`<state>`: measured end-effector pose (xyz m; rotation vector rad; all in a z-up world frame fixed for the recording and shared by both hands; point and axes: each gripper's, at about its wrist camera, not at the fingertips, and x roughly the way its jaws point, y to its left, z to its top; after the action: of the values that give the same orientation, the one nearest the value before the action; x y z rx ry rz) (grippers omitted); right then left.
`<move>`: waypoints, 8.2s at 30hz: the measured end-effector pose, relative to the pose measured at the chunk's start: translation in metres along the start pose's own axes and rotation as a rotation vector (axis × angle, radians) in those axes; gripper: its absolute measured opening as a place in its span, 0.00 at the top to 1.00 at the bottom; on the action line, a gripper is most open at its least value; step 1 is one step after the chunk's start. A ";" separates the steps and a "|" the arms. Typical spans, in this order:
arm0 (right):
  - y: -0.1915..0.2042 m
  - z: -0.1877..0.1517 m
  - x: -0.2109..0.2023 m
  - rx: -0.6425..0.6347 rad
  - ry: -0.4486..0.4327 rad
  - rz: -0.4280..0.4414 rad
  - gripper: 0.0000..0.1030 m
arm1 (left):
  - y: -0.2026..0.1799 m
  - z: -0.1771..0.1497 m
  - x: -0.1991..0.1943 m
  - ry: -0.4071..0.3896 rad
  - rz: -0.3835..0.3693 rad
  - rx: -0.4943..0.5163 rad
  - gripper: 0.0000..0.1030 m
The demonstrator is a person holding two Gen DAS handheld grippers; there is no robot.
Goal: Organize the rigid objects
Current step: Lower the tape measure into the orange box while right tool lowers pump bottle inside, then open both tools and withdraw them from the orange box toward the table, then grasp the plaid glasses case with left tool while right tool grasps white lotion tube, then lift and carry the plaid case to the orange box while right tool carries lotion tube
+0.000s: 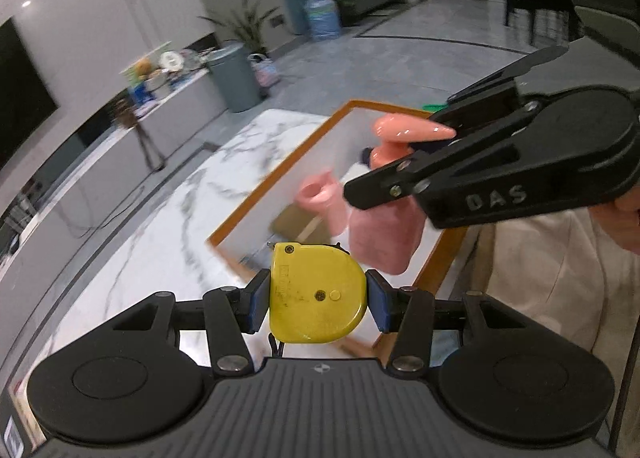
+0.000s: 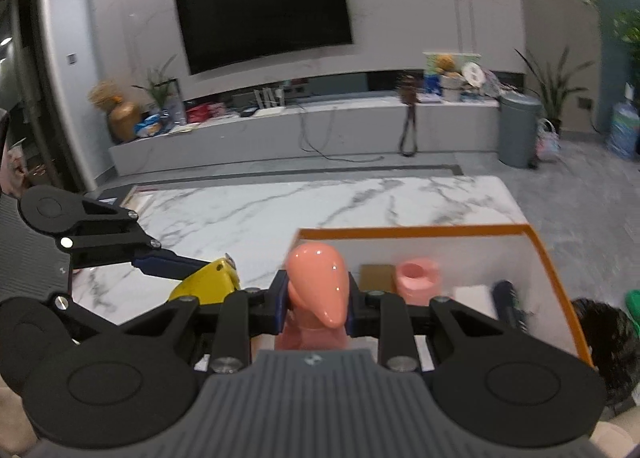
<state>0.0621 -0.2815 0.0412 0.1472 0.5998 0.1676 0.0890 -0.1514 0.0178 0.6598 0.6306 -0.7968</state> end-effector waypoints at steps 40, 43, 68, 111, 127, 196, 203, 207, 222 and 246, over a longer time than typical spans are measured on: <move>-0.101 -0.001 0.146 0.199 0.358 0.054 0.75 | 0.002 0.007 0.219 0.433 -0.268 0.505 0.44; -0.099 0.000 0.151 0.197 0.357 0.038 0.75 | 0.004 0.004 0.223 0.441 -0.268 0.505 0.42; -0.059 0.001 0.169 0.046 0.346 -0.084 0.74 | 0.022 0.003 0.156 0.295 -0.227 0.301 0.36; 0.095 0.005 0.098 -0.270 0.163 -0.008 0.33 | 0.087 -0.065 0.015 0.091 0.069 -0.132 0.34; 0.157 -0.025 0.155 -0.155 0.337 0.065 0.45 | 0.160 -0.157 0.023 0.144 0.143 -0.591 0.34; 0.138 -0.095 0.178 -0.166 0.488 0.250 0.71 | 0.122 -0.220 0.035 0.306 0.208 -0.774 0.29; 0.138 -0.103 0.166 -0.207 0.526 0.254 0.64 | 0.114 -0.220 0.031 0.343 0.242 -0.817 0.21; 0.141 -0.103 0.166 -0.224 0.484 0.216 0.51 | 0.116 -0.224 0.032 0.274 0.257 -0.854 0.14; 0.151 -0.103 0.189 -0.197 0.378 0.127 0.34 | 0.125 -0.221 0.049 0.220 0.400 -0.885 0.08; 0.156 -0.109 0.183 -0.291 0.328 0.138 0.55 | 0.115 -0.222 0.041 0.203 0.380 -0.879 0.25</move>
<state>0.1308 -0.0831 -0.1188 -0.1239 0.8842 0.4150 0.1469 0.0538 -0.1187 0.0358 0.9183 -0.0521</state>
